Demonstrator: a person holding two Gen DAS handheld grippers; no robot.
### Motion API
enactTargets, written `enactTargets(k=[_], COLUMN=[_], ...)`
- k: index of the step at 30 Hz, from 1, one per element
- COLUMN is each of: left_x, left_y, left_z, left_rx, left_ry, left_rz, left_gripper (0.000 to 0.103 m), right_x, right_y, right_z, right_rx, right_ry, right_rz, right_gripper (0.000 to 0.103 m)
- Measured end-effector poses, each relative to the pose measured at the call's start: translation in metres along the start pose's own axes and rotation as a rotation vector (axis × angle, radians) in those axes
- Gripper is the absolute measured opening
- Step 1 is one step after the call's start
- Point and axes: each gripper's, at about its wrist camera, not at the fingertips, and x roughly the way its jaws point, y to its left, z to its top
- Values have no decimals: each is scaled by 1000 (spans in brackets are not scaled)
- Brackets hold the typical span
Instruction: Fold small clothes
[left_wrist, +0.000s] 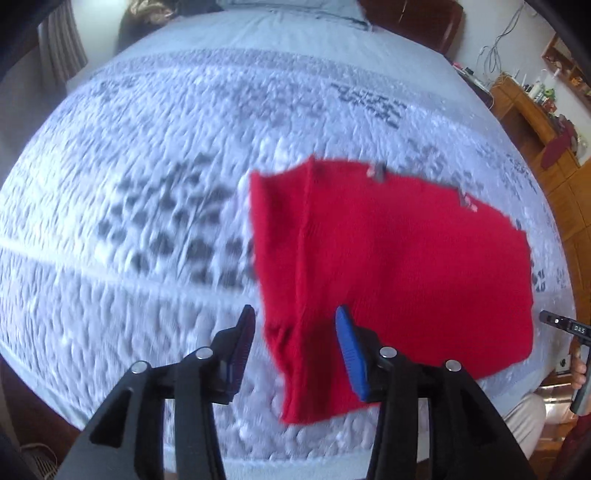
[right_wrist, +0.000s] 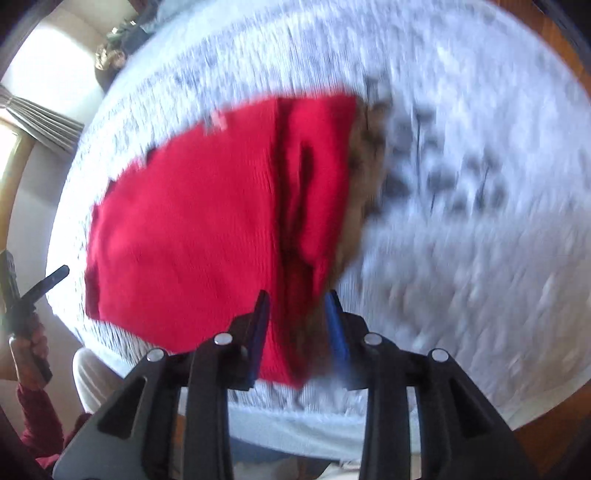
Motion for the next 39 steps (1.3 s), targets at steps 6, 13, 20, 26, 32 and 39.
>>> enactTargets(k=[6, 13, 20, 26, 32, 39], left_x=[52, 112, 121, 134, 104, 54], left_y=[-22, -20, -17, -20, -22, -44], left_z=[68, 90, 91, 92, 84, 39], left_rx=[14, -27, -11, -2, 6, 43], left_ry=[37, 117, 106, 119, 83, 51], left_rz=[30, 39, 54, 86, 108, 8], left_gripper=[46, 43, 42, 43, 42, 45], right_x=[8, 72, 72, 96, 53, 15], right_y=[23, 21, 17, -9, -5, -1], right_z=[83, 143, 156, 151, 128, 57], right_rx=[-49, -22, -42, 49, 44, 19], right_ry=[-72, 12, -37, 2, -61, -17], right_rz=[3, 14, 57, 22, 24, 19], right_gripper=[44, 38, 4, 4, 37, 68])
